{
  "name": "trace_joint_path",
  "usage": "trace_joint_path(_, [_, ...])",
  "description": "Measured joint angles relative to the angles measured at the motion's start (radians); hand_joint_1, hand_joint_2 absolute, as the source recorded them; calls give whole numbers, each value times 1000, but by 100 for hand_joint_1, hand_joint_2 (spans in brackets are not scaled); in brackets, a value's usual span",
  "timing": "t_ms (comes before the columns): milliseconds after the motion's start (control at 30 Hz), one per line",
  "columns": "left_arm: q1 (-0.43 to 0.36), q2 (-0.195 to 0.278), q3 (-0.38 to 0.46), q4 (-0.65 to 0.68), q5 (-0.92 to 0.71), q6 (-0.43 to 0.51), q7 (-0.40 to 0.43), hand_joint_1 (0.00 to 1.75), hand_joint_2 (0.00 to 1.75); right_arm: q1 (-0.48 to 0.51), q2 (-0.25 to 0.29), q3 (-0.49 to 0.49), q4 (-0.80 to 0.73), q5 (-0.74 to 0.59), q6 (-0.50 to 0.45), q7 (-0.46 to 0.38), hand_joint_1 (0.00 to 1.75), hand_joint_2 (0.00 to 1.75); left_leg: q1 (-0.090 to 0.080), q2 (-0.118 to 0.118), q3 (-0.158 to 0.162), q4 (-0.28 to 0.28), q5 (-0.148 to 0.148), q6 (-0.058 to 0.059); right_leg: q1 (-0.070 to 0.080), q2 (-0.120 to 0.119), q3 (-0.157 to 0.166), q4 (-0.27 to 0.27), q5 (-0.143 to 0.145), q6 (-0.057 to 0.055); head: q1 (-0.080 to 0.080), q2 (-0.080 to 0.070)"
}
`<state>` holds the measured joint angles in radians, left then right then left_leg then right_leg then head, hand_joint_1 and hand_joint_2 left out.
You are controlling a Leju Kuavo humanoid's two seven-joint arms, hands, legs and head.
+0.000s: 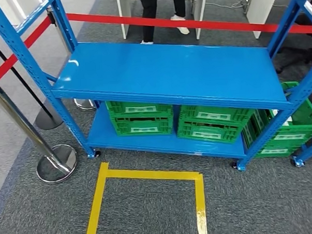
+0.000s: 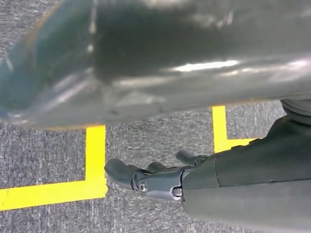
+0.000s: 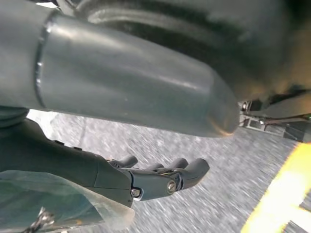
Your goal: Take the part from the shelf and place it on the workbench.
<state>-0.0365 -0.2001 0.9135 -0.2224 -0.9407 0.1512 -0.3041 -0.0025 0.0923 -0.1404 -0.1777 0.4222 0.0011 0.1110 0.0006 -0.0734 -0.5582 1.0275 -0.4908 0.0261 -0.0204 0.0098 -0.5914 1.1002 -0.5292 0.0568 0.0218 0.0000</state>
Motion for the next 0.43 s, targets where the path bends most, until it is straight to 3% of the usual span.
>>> trace_joint_path(33, [1,0,0,0,0,1,0,0,0,-1,0,0,0,-1,-2,-5,0,0,-1,-4,-1,4,-4,-6,-1,6,16,-40,14,-4,0,0])
trace_joint_path(133, [3,0,0,0,1,6,3,0,0,-4,0,-3,0,-4,-9,-15,0,0,-2,-7,-5,7,-7,-19,1,9,25,-56,12,-27,-2,0])
trace_joint_path(200, [3,0,0,0,2,8,8,0,0,-3,-1,-5,0,-4,-12,-18,0,0,-2,14,-14,33,-25,-28,-1,2,30,-60,13,-39,-6,0])
trace_joint_path(267, [0,0,0,0,2,10,12,0,0,-1,-1,-6,0,-4,-13,-19,0,0,-1,47,-59,132,-78,-38,-1,-8,35,-62,10,-48,-9,0])
trace_joint_path(333, [-2,-1,1,0,2,11,15,0,0,1,-1,-6,0,-3,-12,-19,0,0,1,59,-122,259,-128,-43,0,-19,37,-62,7,-52,-10,0])
trace_joint_path(367, [-1,-1,1,0,2,11,16,0,0,2,-1,-6,0,-3,-12,-19,0,0,2,60,-140,291,-130,-43,0,-23,39,-62,5,-53,-10,0])
trace_joint_path(433, [0,-1,1,0,4,11,16,0,0,2,-1,-6,0,-2,-12,-20,0,0,2,61,-138,279,-102,-40,1,-26,42,-62,3,-54,-11,0])
